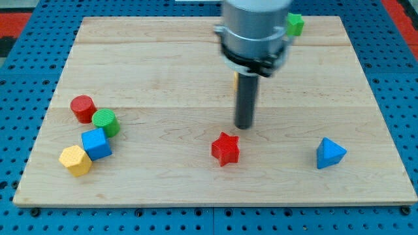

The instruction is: Push the blue triangle towards down

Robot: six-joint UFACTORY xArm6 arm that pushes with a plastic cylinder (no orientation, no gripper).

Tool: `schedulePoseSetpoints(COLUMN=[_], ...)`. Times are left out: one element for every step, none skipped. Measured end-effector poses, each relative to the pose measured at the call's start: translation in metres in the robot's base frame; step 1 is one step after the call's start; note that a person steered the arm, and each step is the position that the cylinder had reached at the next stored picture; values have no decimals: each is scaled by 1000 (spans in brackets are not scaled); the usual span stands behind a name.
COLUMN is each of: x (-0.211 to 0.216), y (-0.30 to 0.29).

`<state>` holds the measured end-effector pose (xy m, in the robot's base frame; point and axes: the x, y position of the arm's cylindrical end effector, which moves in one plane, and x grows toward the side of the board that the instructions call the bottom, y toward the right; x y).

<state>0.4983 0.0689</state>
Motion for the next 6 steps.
schedulePoseSetpoints(x=[26, 25, -18, -21, 31, 40], y=[-24, -10, 58, 177, 179, 112])
